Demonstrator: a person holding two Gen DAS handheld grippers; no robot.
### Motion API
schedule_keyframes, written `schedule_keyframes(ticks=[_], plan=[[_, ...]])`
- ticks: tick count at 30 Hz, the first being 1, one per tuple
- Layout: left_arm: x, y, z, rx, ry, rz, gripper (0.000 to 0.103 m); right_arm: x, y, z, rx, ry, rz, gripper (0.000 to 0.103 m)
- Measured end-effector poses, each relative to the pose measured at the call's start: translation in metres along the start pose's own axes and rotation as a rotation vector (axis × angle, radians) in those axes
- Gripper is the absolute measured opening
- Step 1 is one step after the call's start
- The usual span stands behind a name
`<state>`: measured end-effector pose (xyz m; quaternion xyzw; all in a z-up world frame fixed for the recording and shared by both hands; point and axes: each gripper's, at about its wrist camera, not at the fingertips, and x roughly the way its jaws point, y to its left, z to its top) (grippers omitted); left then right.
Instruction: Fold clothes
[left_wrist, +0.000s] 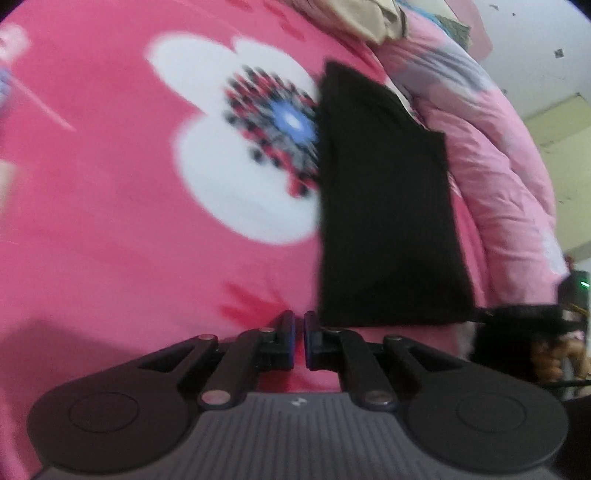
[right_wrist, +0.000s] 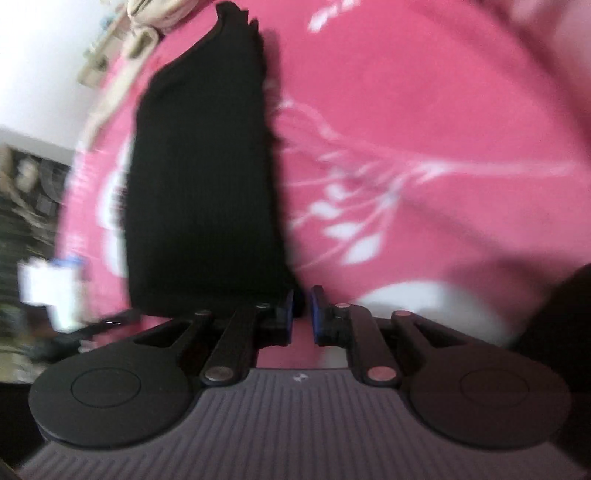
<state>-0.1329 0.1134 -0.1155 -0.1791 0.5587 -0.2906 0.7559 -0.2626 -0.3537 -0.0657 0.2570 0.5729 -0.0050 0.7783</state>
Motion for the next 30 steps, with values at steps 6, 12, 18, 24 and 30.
schedule_keyframes(ticks=[6, 12, 18, 24, 30], plan=[[-0.023, -0.032, 0.012, 0.121, -0.133, -0.017, 0.024, -0.037, 0.042, -0.012, -0.242, -0.186, -0.036, 0.010], [0.032, -0.052, 0.006, 0.164, -0.080, 0.029, 0.003, 0.028, 0.100, -0.019, -0.556, -0.146, -0.086, 0.009], [0.007, -0.062, 0.008, 0.208, -0.201, 0.119, 0.018, -0.007, 0.065, -0.004, -0.387, -0.218, -0.281, 0.003], [0.056, -0.105, 0.027, 0.320, -0.190, 0.082, 0.028, 0.036, 0.115, 0.022, -0.485, -0.279, -0.096, 0.003], [0.048, -0.097, 0.025, 0.373, -0.241, 0.244, 0.018, 0.032, 0.073, 0.036, -0.395, -0.358, -0.343, 0.006]])
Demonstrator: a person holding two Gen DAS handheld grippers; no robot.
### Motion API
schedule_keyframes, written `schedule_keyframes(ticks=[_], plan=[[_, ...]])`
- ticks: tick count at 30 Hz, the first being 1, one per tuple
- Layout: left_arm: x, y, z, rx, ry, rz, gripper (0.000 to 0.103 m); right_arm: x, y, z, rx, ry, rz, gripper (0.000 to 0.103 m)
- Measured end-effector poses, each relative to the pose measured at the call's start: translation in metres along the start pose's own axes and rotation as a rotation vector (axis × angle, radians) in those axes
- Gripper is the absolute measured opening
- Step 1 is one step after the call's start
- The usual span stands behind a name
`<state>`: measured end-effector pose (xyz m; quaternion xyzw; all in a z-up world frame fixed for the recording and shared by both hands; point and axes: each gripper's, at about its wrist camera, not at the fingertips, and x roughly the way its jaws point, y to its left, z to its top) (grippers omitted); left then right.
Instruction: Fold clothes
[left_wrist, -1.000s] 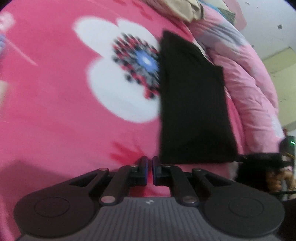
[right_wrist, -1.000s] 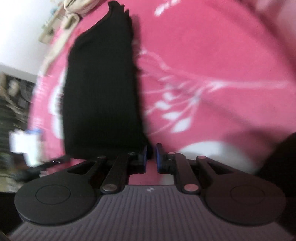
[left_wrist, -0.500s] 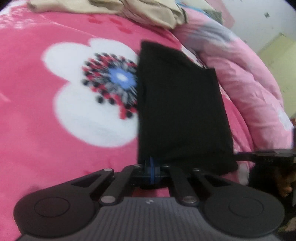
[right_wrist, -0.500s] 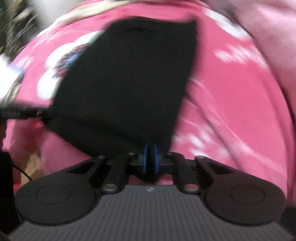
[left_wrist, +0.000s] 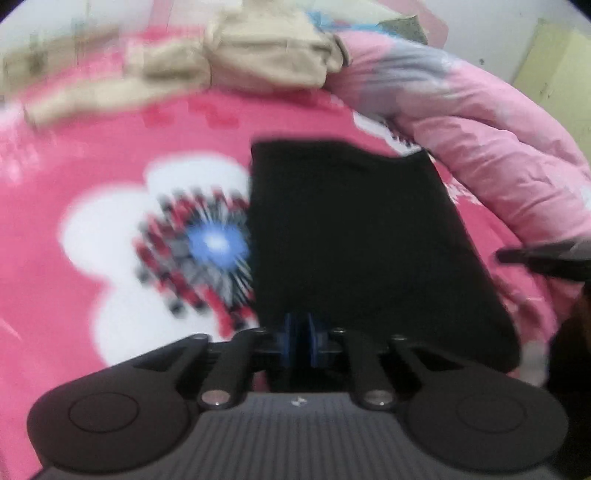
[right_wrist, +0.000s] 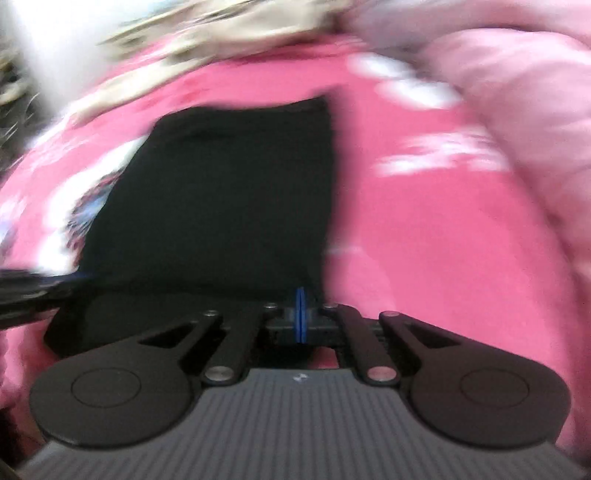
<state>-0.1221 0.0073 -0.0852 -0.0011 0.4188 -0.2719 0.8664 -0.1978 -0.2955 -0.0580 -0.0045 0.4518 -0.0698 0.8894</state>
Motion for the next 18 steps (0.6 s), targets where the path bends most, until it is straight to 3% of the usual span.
schedule_keyframes(ticks=[1, 4, 6, 8, 9, 12, 14, 16, 18], plan=[[0.000, -0.002, 0.007, 0.011, -0.014, -0.016, 0.022, -0.006, -0.002, 0.003, -0.035, -0.033, -0.055, 0.006], [0.026, -0.009, 0.027, -0.017, -0.028, -0.064, 0.022, -0.008, -0.006, 0.020, 0.079, -0.087, 0.106, 0.006], [0.052, -0.009, 0.031, -0.055, -0.015, -0.033, 0.021, 0.005, 0.014, 0.028, 0.022, -0.113, 0.168, 0.005], [0.064, 0.003, 0.030, -0.135, -0.002, -0.008, 0.005, 0.029, 0.033, 0.029, -0.076, -0.114, 0.178, 0.003], [0.058, 0.010, 0.030, -0.174, -0.013, -0.022, 0.006, 0.035, 0.028, 0.029, -0.071, -0.110, 0.159, 0.001], [0.035, 0.010, 0.035, -0.087, -0.105, 0.032, 0.024, 0.041, -0.018, 0.028, 0.057, -0.087, 0.047, 0.008], [0.044, 0.006, 0.048, -0.069, -0.118, -0.011, 0.025, 0.031, -0.028, 0.035, 0.085, -0.135, 0.037, 0.008], [0.065, 0.001, 0.063, -0.068, -0.115, -0.062, 0.025, 0.023, -0.012, 0.046, 0.075, -0.177, 0.137, 0.007], [0.093, 0.001, 0.073, -0.070, -0.111, -0.041, 0.025, 0.032, 0.011, 0.056, 0.030, -0.184, 0.234, 0.006]])
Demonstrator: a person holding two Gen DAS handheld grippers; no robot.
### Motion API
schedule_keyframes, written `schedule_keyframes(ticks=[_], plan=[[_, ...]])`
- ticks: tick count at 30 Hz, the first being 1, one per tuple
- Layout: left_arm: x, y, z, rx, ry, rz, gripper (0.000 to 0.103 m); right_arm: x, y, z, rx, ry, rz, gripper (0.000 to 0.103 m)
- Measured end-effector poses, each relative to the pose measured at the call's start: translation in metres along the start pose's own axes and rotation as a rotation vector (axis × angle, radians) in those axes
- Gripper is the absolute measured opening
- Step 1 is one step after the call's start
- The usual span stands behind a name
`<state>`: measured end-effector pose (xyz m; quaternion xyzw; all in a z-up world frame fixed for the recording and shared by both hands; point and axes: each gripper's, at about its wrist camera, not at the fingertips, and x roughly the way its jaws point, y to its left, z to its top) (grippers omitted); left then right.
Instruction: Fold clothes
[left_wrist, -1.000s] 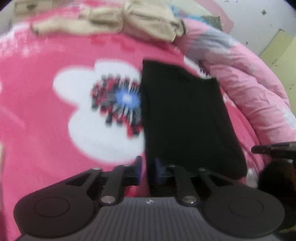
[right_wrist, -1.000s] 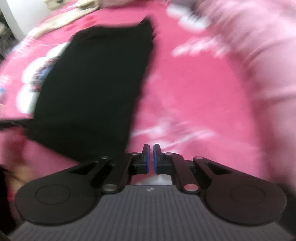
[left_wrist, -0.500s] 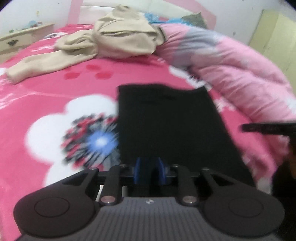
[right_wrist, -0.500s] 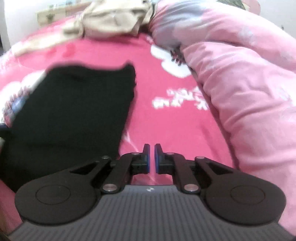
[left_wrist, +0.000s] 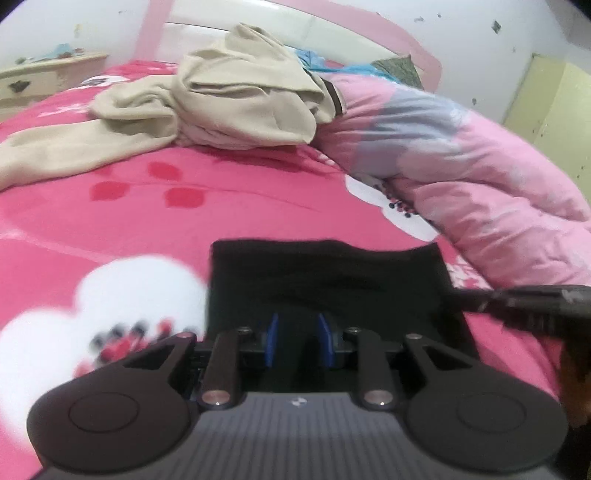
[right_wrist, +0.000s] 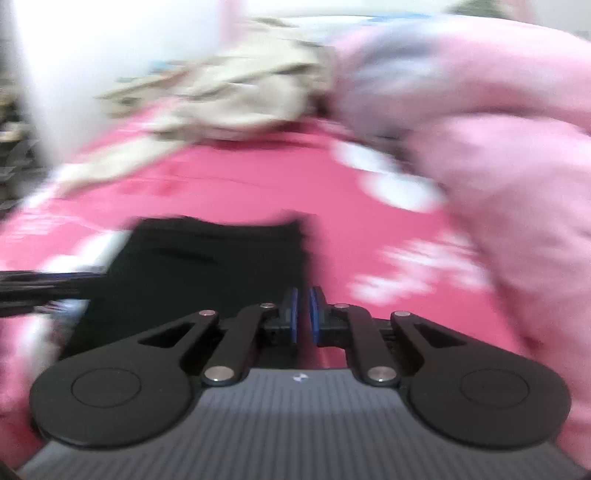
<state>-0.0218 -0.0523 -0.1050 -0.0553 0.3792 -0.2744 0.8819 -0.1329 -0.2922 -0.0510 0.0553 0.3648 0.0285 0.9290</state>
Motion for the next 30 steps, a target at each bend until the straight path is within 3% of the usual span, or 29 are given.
schedule_keyframes(ticks=[1, 2, 3, 6, 7, 10, 12, 15, 16, 18, 20, 22, 24, 27, 30], plan=[[0.013, 0.001, 0.004, -0.004, 0.001, 0.012, 0.023, 0.012, 0.005, 0.002, -0.021, 0.009, 0.022, 0.006], [0.020, 0.008, 0.006, -0.028, 0.001, 0.029, 0.014, 0.028, 0.003, 0.002, -0.033, 0.029, 0.009, 0.005], [0.016, 0.014, 0.009, -0.047, -0.002, 0.020, 0.011, 0.042, -0.006, 0.001, -0.021, 0.055, -0.019, 0.000], [0.002, 0.026, 0.016, -0.067, -0.024, -0.016, 0.026, 0.036, -0.027, 0.002, 0.073, 0.032, -0.007, 0.000], [-0.003, 0.026, 0.018, -0.056, -0.037, -0.036, 0.031, 0.027, -0.029, 0.003, 0.090, 0.008, -0.006, 0.005], [0.014, 0.019, 0.025, -0.062, -0.010, -0.137, 0.031, 0.022, -0.017, 0.012, 0.075, -0.029, 0.090, 0.005], [0.037, 0.015, 0.033, -0.039, 0.007, -0.116, 0.032, 0.040, -0.019, 0.019, 0.143, -0.008, 0.176, 0.004], [0.050, 0.040, 0.046, -0.174, -0.007, -0.080, 0.027, 0.074, -0.047, 0.029, 0.279, -0.008, 0.114, 0.005], [0.042, 0.051, 0.048, -0.224, -0.024, -0.091, 0.032, 0.072, -0.056, 0.031, 0.338, -0.027, 0.096, 0.006], [0.017, 0.069, 0.046, -0.231, -0.062, -0.138, 0.044, 0.049, -0.072, 0.034, 0.393, -0.090, 0.116, 0.006], [-0.005, 0.082, 0.039, -0.211, -0.046, -0.176, 0.051, 0.026, -0.076, 0.034, 0.359, -0.082, 0.140, 0.011], [-0.019, 0.090, 0.025, -0.207, 0.034, -0.209, 0.051, 0.009, -0.077, 0.025, 0.327, -0.022, 0.184, 0.033], [-0.027, 0.092, 0.009, -0.186, 0.111, -0.232, 0.051, 0.004, -0.083, 0.013, 0.331, 0.045, 0.241, 0.044], [-0.029, 0.088, -0.010, -0.145, 0.142, -0.258, 0.053, 0.005, -0.088, -0.005, 0.369, 0.119, 0.275, 0.049], [-0.019, 0.084, -0.018, -0.110, 0.121, -0.292, 0.057, 0.027, -0.095, -0.018, 0.455, 0.182, 0.338, 0.050]])
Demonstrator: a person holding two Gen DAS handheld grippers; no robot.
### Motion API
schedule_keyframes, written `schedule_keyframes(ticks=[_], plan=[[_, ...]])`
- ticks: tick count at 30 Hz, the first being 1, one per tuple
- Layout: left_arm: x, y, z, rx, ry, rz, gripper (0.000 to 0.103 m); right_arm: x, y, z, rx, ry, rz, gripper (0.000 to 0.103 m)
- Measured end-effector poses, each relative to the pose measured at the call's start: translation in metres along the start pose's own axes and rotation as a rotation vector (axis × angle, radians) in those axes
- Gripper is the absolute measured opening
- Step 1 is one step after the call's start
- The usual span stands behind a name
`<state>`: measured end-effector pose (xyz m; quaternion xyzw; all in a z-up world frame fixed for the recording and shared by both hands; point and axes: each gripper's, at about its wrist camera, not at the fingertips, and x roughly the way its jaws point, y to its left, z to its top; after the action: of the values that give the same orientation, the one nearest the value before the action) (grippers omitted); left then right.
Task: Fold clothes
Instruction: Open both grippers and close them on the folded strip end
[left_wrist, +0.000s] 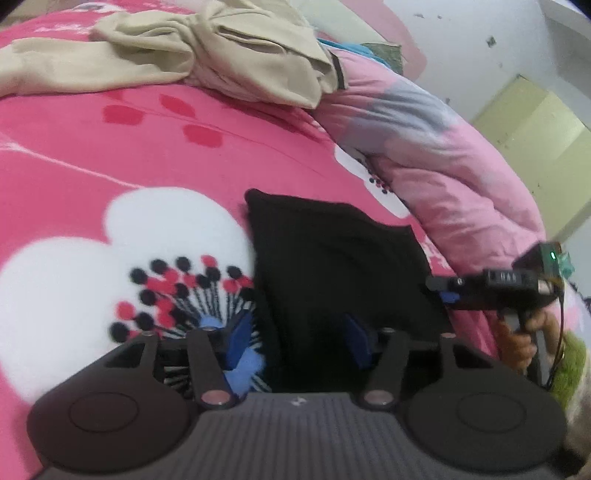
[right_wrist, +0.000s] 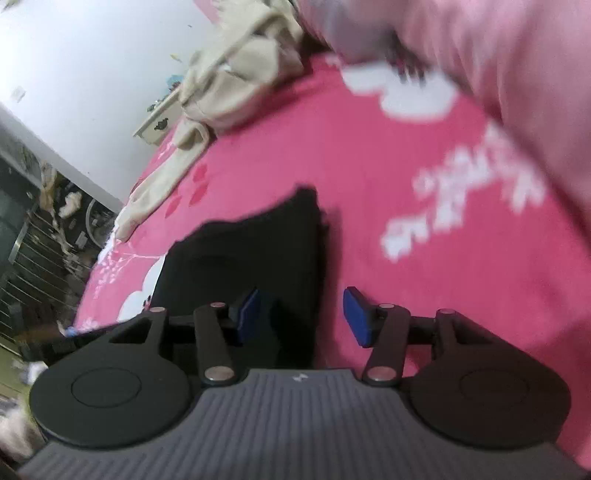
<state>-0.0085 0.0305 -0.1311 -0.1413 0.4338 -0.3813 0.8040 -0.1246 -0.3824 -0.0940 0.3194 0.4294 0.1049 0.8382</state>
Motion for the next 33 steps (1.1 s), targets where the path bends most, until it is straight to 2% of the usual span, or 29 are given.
schedule_keyframes(ticks=[4, 7, 9, 12, 15, 17, 20, 22, 23, 25, 27, 33], plan=[[0.018, 0.011, 0.011, -0.046, -0.037, -0.047, 0.054, 0.024, -0.006, 0.010, 0.067, 0.011, 0.101, 0.051], [0.039, 0.020, 0.030, -0.063, -0.044, -0.079, 0.049, 0.041, -0.013, 0.025, 0.125, 0.004, 0.171, 0.050], [0.050, 0.022, 0.037, -0.071, -0.038, -0.120, 0.049, 0.052, -0.016, 0.032, 0.159, -0.002, 0.218, 0.050], [0.046, 0.019, 0.031, -0.006, -0.022, -0.133, 0.049, 0.053, -0.011, 0.031, 0.133, 0.019, 0.248, 0.050], [0.039, 0.022, 0.025, -0.034, -0.010, -0.165, 0.049, 0.044, -0.011, 0.018, 0.134, 0.058, 0.300, 0.049], [0.048, 0.026, 0.031, -0.060, -0.009, -0.180, 0.047, 0.045, -0.013, 0.013, 0.139, 0.058, 0.322, 0.049], [0.068, 0.021, 0.043, -0.050, -0.017, -0.206, 0.047, 0.060, -0.014, 0.023, 0.177, 0.057, 0.356, 0.046], [0.074, 0.019, 0.046, -0.040, -0.017, -0.212, 0.045, 0.070, -0.006, 0.030, 0.152, 0.068, 0.362, 0.044], [0.074, 0.020, 0.046, -0.057, -0.018, -0.211, 0.038, 0.072, -0.002, 0.031, 0.131, 0.076, 0.354, 0.041], [0.070, 0.022, 0.045, -0.086, -0.015, -0.193, 0.023, 0.073, 0.006, 0.030, 0.089, 0.086, 0.321, 0.021], [0.065, 0.019, 0.044, -0.088, -0.024, -0.180, 0.009, 0.067, 0.006, 0.025, 0.087, 0.071, 0.305, 0.015], [0.032, -0.008, 0.043, -0.060, -0.116, -0.181, 0.007, 0.034, 0.030, 0.020, 0.001, -0.024, 0.306, 0.012]])
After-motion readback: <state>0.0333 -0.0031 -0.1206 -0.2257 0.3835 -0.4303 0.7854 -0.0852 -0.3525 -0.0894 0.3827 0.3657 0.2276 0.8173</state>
